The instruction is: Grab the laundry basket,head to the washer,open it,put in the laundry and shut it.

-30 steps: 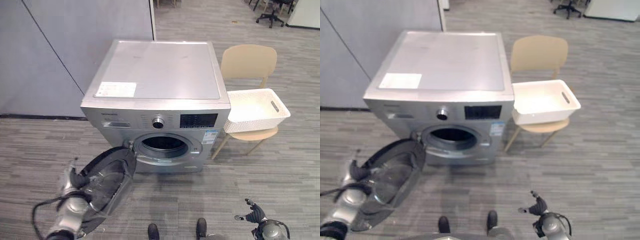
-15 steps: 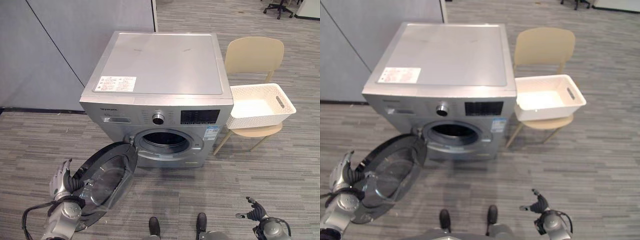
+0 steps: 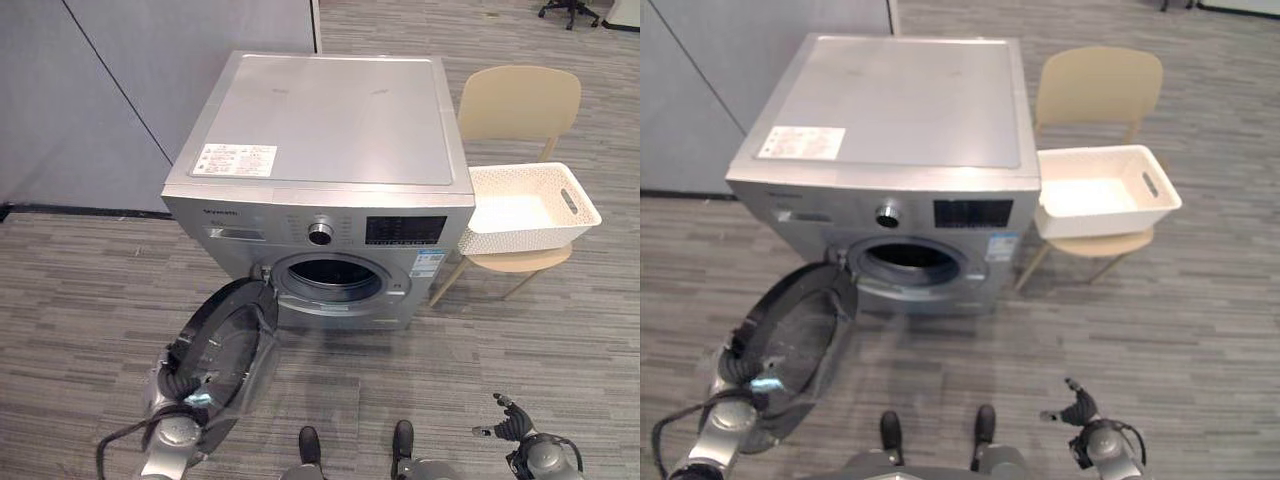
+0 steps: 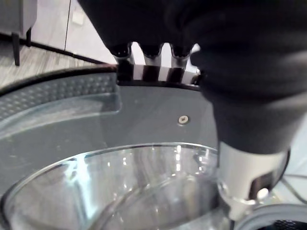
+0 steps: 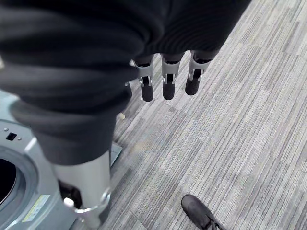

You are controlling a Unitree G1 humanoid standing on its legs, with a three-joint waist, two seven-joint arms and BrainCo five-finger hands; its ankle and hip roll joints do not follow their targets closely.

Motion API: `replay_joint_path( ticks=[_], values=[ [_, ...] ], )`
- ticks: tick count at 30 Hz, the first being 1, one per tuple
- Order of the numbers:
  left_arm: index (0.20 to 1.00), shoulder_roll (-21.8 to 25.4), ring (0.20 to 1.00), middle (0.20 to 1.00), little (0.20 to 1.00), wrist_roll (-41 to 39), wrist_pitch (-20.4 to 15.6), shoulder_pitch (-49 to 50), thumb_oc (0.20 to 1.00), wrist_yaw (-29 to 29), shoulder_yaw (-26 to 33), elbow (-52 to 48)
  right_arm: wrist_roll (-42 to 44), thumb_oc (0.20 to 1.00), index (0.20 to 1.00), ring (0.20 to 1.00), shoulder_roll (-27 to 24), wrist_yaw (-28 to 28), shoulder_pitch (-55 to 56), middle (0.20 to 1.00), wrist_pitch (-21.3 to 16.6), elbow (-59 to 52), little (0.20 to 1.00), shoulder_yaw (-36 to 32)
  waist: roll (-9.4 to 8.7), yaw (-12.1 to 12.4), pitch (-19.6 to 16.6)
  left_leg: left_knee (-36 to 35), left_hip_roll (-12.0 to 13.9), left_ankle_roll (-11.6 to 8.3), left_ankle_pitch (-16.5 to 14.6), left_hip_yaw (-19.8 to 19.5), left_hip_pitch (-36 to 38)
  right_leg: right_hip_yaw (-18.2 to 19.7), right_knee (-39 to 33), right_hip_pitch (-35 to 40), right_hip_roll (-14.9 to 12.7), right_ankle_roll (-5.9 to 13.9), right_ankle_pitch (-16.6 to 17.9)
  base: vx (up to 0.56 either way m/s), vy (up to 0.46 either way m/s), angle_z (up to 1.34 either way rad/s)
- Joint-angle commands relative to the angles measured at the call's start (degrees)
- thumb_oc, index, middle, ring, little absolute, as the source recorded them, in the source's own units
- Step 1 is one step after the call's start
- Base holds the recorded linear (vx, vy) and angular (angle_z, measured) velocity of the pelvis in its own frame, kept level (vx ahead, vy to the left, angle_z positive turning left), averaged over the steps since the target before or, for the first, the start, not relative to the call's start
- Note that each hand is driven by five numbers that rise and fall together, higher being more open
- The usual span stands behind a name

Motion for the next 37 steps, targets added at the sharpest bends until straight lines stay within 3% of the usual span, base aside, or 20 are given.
replay_joint_path(
  ticks=[1,7,9,13,16,17,21,24,31,34,37],
  values=[
    [1.000,-5.8,1.000,1.000,1.000,-2.0,-2.1,0.1,1.000,-9.8,-9.5,-0.6,-2.3,1.000,1.000,1.000,0.4,-1.6,-2.7,1.000,-0.9,-0.8,1.000,1.6,-3.79,-1.9,0.2,-0.4,1.8,-2.84,3.1,-0.8,-2.6,3.6,0.6,1.5,1.5,1.63,-5.6,-0.06,-0.069,0.02],
    [1.000,-7.4,1.000,1.000,1.000,-2.2,-2.6,-3.5,1.000,-10.6,-15.0,-4.6,-2.0,1.000,1.000,1.000,1.1,-2.9,-1.7,1.000,-1.4,-1.8,1.000,2.3,-3.62,-3.2,0.7,-0.3,3.3,-3.82,4.3,0.8,-2.5,4.5,0.0,1.8,2.7,1.19,-6.0,-0.06,-0.091,-0.05],
    [1.000,-6.3,1.000,1.000,1.000,1.7,-2.7,-10.1,1.000,-7.7,-17.0,-4.3,-2.5,1.000,1.000,1.000,0.7,-3.2,0.0,1.000,-1.5,-2.3,1.000,2.4,-3.28,-5.6,0.6,-0.4,4.8,-4.69,4.7,3.4,-2.1,5.5,0.0,1.6,3.0,1.22,-5.9,-0.05,-0.075,-0.41],
    [1.000,-5.1,1.000,1.000,1.000,4.0,-2.3,-14.9,1.000,-5.9,-17.5,-2.5,-2.8,1.000,1.000,1.000,0.0,-3.4,0.2,1.000,-1.3,-1.9,1.000,2.3,-2.79,-6.8,0.5,-0.4,5.6,-4.99,5.0,4.6,-2.5,6.0,0.0,0.7,3.2,1.24,-5.5,-0.04,-0.018,-0.39],
    [1.000,-2.0,1.000,1.000,1.000,6.5,-1.5,-21.5,1.000,-3.4,-17.1,3.4,-2.9,1.000,1.000,1.000,-1.2,-3.7,-0.3,1.000,-1.3,-0.4,1.000,2.3,-2.02,-8.2,0.4,-0.4,6.3,-5.18,4.9,6.0,-3.0,6.8,0.0,-0.8,3.2,1.71,-4.9,-0.04,0.008,-0.31],
    [1.000,1.3,1.000,1.000,1.000,8.6,-0.7,-26.3,1.000,-2.2,-17.0,10.2,-2.5,1.000,1.000,1.000,-2.1,-3.7,-1.2,1.000,-1.6,0.3,1.000,2.6,-1.47,-9.3,-0.2,-0.4,6.9,-5.44,4.8,7.2,-3.9,7.5,0.0,-2.6,3.3,2.27,-4.1,-0.03,0.009,-0.55],
    [1.000,3.7,1.000,1.000,1.000,9.2,-0.6,-27.1,1.000,-2.2,-16.2,14.9,-2.5,1.000,1.000,1.000,-2.9,-3.2,-1.4,1.000,-2.0,0.0,1.000,2.9,-1.14,-9.7,-1.0,-0.4,7.3,-5.57,4.7,8.0,-4.4,7.5,0.0,-3.8,3.4,2.77,-3.8,0.00,0.003,-0.34],
    [1.000,4.0,1.000,1.000,1.000,7.7,-1.2,-24.2,1.000,-2.8,-14.4,13.9,-2.3,1.000,1.000,1.000,-3.0,-3.1,-1.3,1.000,-2.0,0.3,1.000,2.5,-0.88,-9.3,-1.6,-0.4,7.2,-5.57,4.7,7.9,-4.1,7.1,0.0,-3.3,3.2,2.78,-3.9,0.06,0.047,-0.10],
    [1.000,-3.1,1.000,1.000,1.000,-7.5,-3.3,-2.7,1.000,-8.2,-5.2,2.4,-1.2,1.000,1.000,1.000,-1.1,-3.7,-2.2,1.000,0.1,2.4,1.000,-2.4,-0.73,-5.3,-1.8,-0.4,4.2,-4.71,4.1,5.5,-0.2,4.9,0.0,2.9,1.8,2.09,-5.3,0.07,0.070,0.26],
    [1.000,-4.5,1.000,1.000,1.000,-8.3,-2.6,1.3,1.000,-10.1,-3.7,3.6,-0.3,1.000,1.000,1.000,-0.4,-3.3,-2.4,1.000,0.1,2.0,1.000,-4.1,-0.85,-4.3,-2.1,-0.4,3.0,-4.15,3.1,4.1,1.1,4.1,0.0,4.6,1.1,2.21,-5.4,0.04,0.068,0.58],
    [1.000,-5.6,1.000,1.000,1.000,-6.3,-1.5,2.6,1.000,-10.1,-3.2,12.2,0.1,1.000,1.000,1.000,0.7,-3.1,-3.7,1.000,0.4,2.6,1.000,-4.1,-1.11,-3.3,-3.0,-0.4,1.3,-3.21,1.4,2.9,2.9,3.4,0.3,6.3,0.0,2.45,-5.6,0.05,0.104,0.10]
  ],
)
